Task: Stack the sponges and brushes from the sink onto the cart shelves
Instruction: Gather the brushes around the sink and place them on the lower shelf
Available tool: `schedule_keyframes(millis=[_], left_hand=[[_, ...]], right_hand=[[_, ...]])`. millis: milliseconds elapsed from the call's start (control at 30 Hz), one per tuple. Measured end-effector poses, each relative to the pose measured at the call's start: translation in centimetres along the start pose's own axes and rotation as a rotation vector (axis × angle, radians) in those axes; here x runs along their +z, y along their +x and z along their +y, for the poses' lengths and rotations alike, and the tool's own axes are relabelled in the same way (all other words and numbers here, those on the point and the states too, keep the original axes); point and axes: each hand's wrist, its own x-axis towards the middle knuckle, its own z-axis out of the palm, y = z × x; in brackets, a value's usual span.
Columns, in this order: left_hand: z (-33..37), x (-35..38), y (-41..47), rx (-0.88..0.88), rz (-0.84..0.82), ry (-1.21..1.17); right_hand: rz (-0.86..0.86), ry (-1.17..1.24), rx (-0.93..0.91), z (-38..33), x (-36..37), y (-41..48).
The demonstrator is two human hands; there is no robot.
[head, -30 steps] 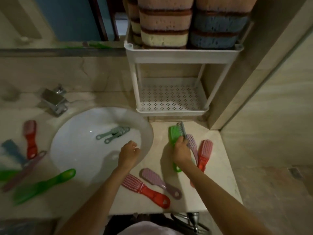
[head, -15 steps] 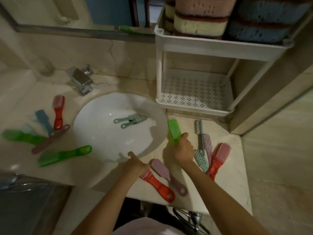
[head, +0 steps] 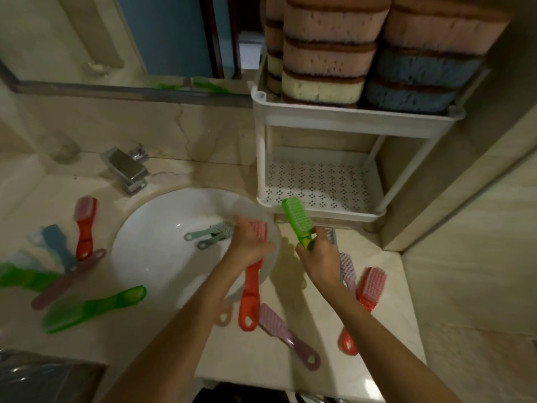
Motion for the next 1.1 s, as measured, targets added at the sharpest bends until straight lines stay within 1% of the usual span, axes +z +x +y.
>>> schedule_keyframes(millis=[100,167,233,333,400,433,500,567,633,700,800,833,867,900,1000,1033,1100], left_hand=[[5.0,0.9,2.9,0.144,-0.154,0.040],[7.7,1.7,4.9,0.227,-0.193,0.039],[10.0,2.8,7.4,0.230,-0.204,0.014],[11.8,4.5,11.5,0.168,-0.162,-0.026],[12.4,5.4,14.1,0.123,-0.129,0.022],[12.7,5.6,15.0,0.130,-0.108,0.047],[13.2,5.5,16.1,0.143,-0.019,0.019],[13.0,5.9,17.6,0.187,0.065,0.025],[12.0,6.0,18.8,0.194,0.088,0.003],[10.9,6.1,19.1,0.131,0.041,-0.032],[9.4,6.4,19.2,0.135,-0.008,0.022],[9.4,6.3,18.6,0.122,-0.040,-0.023],[9.2,6.4,18.1,0.134,-0.041,-0.012],[9.0,6.2,17.5,0.147,-0.041,0.007],[7.7,5.9,16.1,0.161,0.046,0.299],[7.3,5.9,15.8,0.160,0.080,0.322],[6.9,5.9,15.3,0.179,0.127,0.292]], right_hand=[[0.067,0.018,0.047,-0.7,-2.2,2.6],[0.076,-0.013,0.072,-0.8,-3.7,4.7],[0.083,-0.035,0.100,-0.6,-5.1,6.9],[0.072,-0.049,0.141,0.1,-6.0,9.7],[0.071,-0.059,0.148,0.4,-6.0,11.6],[0.067,-0.070,0.148,0.5,-5.9,12.5],[0.051,-0.097,0.161,0.7,-5.4,14.1],[0.018,-0.120,0.176,1.2,-4.6,15.4],[-0.019,-0.134,0.177,1.4,-3.8,16.2],[-0.047,-0.171,0.173,1.4,-3.4,16.7],[-0.060,-0.216,0.157,1.3,-2.9,17.2],[-0.059,-0.219,0.148,1.3,-2.7,17.5],[-0.063,-0.221,0.139,1.4,-2.5,17.7],[-0.074,-0.225,0.136,1.3,-2.3,17.9],[-0.101,-0.228,0.121,1.2,-2.3,18.3],[-0.107,-0.233,0.110,1.1,-2.3,18.4],[-0.107,-0.254,0.086,0.9,-2.2,18.8]])
